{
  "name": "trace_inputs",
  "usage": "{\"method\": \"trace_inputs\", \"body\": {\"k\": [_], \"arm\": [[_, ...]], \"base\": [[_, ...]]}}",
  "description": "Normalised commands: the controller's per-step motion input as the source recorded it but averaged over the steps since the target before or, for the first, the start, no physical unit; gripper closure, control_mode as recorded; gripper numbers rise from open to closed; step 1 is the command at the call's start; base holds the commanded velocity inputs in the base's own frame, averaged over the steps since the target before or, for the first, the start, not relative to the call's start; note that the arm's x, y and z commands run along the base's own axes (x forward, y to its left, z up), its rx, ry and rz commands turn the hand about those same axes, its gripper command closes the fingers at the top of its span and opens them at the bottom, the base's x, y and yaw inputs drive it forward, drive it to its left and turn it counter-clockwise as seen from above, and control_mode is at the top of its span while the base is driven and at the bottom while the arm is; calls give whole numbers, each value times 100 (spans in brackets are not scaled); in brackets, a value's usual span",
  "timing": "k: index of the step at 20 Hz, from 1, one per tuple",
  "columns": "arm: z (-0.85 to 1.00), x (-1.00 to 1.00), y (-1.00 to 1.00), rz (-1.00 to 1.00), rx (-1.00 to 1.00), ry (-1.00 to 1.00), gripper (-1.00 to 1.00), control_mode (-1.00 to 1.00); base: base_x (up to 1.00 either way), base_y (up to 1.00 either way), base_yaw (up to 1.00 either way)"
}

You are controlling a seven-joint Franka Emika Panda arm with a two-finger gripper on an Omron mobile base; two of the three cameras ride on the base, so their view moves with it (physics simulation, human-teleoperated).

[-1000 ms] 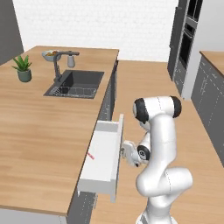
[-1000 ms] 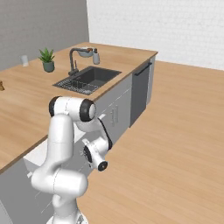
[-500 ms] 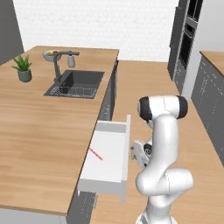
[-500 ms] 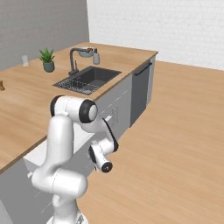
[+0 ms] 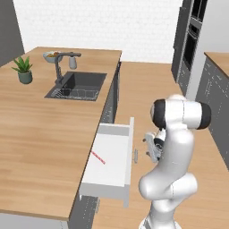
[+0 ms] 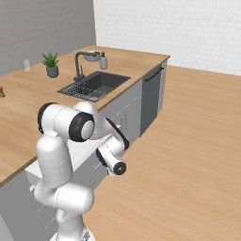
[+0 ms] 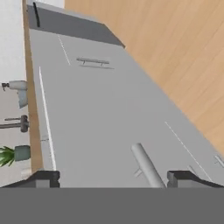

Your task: Take a straw from the drawer in front and place it inside the glass cup on the dining counter.

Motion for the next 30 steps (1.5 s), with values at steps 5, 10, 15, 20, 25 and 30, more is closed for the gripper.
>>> {"method": "trace_inputs", "body": {"k": [5, 10, 15, 20, 25, 30], "arm": [[100, -23, 16, 2, -11, 5, -100, -100], [100, -5, 35, 15, -9, 22, -100, -100], [100, 1, 31, 19, -5, 36, -100, -100], [72, 22, 33, 23, -9, 45, -100, -100], [-10, 23, 34, 15, -8, 36, -100, -100], [-67, 9, 31, 15, -11, 12, -100, -100]], "base": [[0, 0, 0], [0, 0, 0], [0, 0, 0], [0, 0, 0], [0, 0, 0], [0, 0, 0]]}}
